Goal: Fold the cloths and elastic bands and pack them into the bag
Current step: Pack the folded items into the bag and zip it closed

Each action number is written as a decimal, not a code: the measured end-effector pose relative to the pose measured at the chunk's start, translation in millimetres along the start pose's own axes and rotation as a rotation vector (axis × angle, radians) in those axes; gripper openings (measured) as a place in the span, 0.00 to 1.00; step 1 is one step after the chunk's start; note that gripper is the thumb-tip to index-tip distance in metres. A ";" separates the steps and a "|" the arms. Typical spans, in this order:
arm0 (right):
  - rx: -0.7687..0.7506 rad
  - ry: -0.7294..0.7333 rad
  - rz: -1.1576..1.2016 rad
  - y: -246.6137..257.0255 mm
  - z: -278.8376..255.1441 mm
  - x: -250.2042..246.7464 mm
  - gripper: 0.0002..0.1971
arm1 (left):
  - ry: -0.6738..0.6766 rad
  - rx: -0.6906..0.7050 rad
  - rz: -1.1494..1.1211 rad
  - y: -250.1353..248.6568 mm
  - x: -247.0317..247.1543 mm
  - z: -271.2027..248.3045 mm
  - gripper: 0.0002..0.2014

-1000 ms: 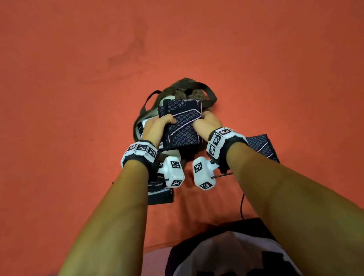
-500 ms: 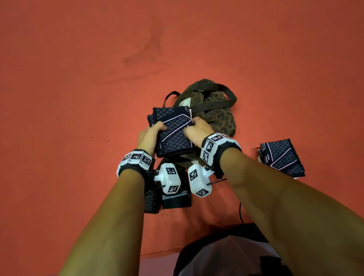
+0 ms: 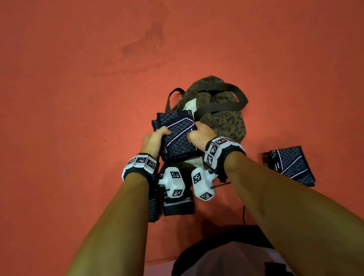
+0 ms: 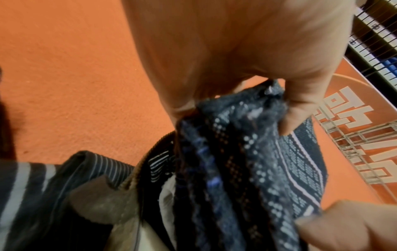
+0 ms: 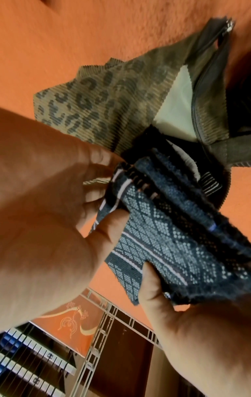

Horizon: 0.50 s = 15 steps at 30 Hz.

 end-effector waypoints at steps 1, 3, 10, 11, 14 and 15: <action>0.005 0.002 0.003 -0.8 1.9 -0.1 0.21 | -0.001 0.003 -0.001 -0.6 1.2 1.1 0.13; 0.010 -0.005 0.007 -1.1 5.7 -0.2 0.23 | 0.003 0.007 -0.002 -0.9 2.9 3.7 0.13; -0.020 -0.039 -0.001 1.3 11.7 -1.0 0.30 | 0.002 0.020 -0.016 -3.5 -3.2 6.2 0.16; -0.020 -0.035 -0.003 0.5 11.0 -0.7 0.30 | -0.004 0.022 -0.015 -3.3 -4.2 5.9 0.15; -0.010 -0.017 -0.004 -4.0 12.1 1.9 0.29 | -0.015 0.028 -0.006 -2.7 -4.7 6.3 0.13; -0.004 0.002 0.004 -4.9 11.7 3.1 0.29 | -0.015 0.031 -0.003 -2.3 -4.4 6.4 0.13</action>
Point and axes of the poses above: each hand's wrist, its own z-axis towards the middle knuckle, its own x-axis out of the palm, y = z × x, the point moved 10 cm from there along z, towards the middle knuckle, and after that the axes turned 14 degrees about x, right-handed, at the moved point
